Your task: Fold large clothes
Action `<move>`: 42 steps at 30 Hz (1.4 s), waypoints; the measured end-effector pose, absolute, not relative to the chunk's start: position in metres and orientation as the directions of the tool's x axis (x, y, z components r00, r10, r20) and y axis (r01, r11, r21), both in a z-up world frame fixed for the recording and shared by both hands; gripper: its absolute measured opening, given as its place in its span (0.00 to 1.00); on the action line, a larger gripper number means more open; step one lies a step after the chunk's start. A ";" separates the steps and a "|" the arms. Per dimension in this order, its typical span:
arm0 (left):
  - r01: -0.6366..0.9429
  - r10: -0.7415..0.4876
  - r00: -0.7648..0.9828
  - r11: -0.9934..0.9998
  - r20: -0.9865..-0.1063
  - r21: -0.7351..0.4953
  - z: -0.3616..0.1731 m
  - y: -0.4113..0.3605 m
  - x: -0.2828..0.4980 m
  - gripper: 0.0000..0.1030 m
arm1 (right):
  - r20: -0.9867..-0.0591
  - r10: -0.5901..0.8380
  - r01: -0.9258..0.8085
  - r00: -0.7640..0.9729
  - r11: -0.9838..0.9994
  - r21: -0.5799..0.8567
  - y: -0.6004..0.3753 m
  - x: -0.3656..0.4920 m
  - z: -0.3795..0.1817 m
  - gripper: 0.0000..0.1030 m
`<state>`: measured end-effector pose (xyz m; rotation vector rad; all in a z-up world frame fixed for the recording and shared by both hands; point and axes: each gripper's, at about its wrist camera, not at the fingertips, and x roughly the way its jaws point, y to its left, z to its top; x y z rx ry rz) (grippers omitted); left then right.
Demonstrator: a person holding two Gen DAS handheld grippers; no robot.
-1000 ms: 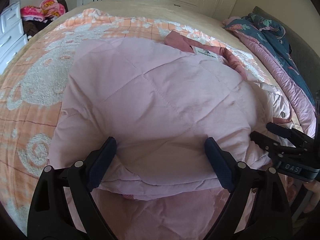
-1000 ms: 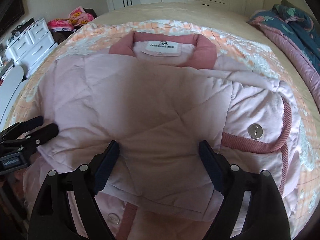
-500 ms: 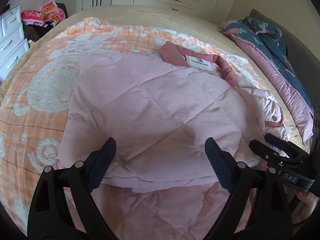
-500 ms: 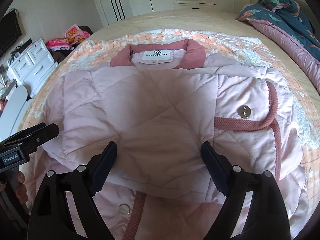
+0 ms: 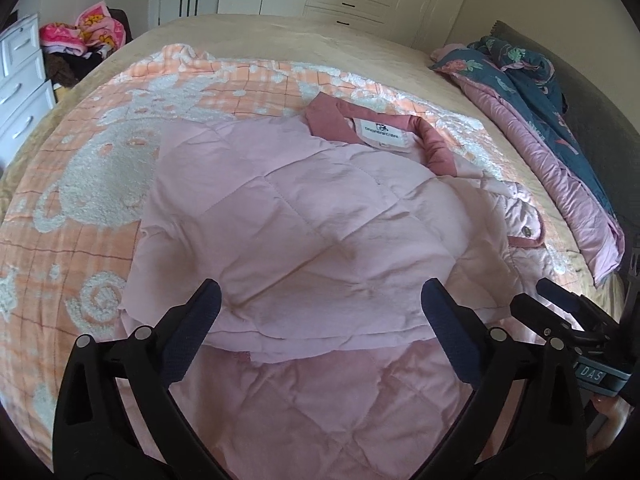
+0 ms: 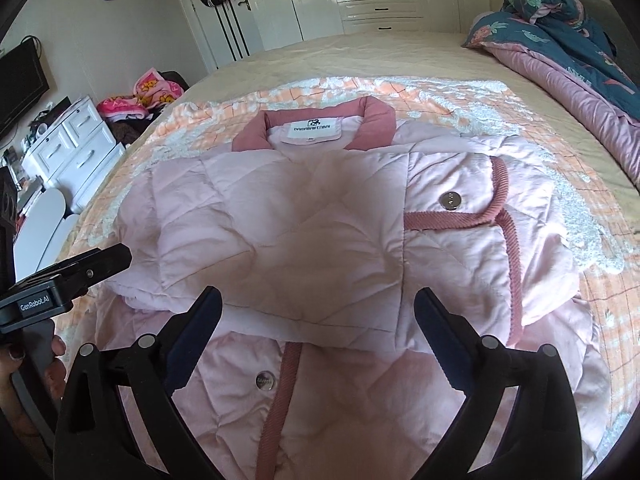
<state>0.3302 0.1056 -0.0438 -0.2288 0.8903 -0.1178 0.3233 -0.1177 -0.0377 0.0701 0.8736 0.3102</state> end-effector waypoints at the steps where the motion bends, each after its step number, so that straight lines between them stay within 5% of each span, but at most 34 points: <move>1: 0.005 -0.198 0.628 0.968 -0.753 -0.250 -0.042 0.106 0.329 0.91 | -0.741 0.297 -0.239 0.602 0.953 0.188 -0.119 0.322 -0.035 0.93; 42: 0.077 -0.207 0.761 0.970 -0.615 -0.231 0.071 0.083 0.233 0.91 | -0.614 0.297 -0.237 0.731 0.955 0.180 -0.167 0.228 0.077 0.94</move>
